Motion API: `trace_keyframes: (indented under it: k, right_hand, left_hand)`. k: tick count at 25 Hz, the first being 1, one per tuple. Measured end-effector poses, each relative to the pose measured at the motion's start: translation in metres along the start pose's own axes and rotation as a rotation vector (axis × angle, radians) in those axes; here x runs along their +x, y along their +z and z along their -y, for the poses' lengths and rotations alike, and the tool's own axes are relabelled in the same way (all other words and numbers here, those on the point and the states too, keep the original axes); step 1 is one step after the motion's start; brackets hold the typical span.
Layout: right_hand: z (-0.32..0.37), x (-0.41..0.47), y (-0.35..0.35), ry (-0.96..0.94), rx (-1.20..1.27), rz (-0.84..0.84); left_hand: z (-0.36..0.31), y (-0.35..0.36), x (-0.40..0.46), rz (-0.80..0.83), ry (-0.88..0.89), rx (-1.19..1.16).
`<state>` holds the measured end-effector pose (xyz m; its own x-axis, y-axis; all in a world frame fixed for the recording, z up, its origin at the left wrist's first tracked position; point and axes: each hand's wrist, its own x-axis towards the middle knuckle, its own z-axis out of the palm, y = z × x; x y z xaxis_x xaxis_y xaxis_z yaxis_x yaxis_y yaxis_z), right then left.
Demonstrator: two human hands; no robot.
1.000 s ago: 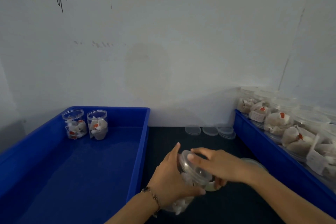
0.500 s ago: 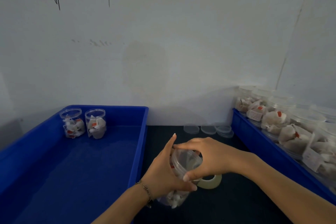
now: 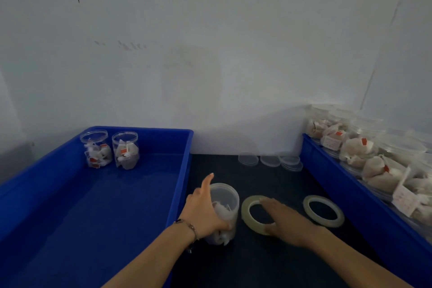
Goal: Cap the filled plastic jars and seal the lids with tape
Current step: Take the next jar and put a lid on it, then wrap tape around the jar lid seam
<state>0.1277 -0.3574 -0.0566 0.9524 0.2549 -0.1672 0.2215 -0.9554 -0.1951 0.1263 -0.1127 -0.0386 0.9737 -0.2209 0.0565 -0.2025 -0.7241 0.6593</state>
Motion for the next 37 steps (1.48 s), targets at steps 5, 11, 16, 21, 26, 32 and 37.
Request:
trace_keyframes:
  k: [5, 11, 16, 21, 26, 32, 37]
  right_hand:
    - [-0.004, -0.004, 0.027, 0.011, 0.014, -0.027]
    - [0.025, -0.047, 0.021, 0.155, 0.557, -0.268]
    - [0.052, -0.089, -0.006, 0.034, 0.561, -0.366]
    - [0.074, -0.103, -0.019, -0.012, 0.424, -0.265]
    - [0.070, -0.102, -0.016, -0.008, 0.527, -0.289]
    - [0.060, -0.103, -0.015, -0.035, 0.626, -0.261]
    - [0.053, -0.100, -0.019, -0.053, 0.422, -0.141]
  left_hand:
    - [-0.003, 0.000, 0.000, 0.069, -0.088, -0.028]
    - [-0.022, -0.008, -0.012, -0.193, 0.235, 0.034]
    - [-0.041, -0.001, -0.026, -0.093, 0.351, -0.181]
    - [-0.046, -0.001, -0.033, -0.037, 0.324, -0.259]
    - [-0.049, -0.012, -0.032, 0.030, 0.313, -0.283]
    - [-0.048, -0.024, -0.030, 0.080, 0.329, -0.145]
    - [-0.044, -0.027, -0.033, 0.050, 0.313, 0.016]
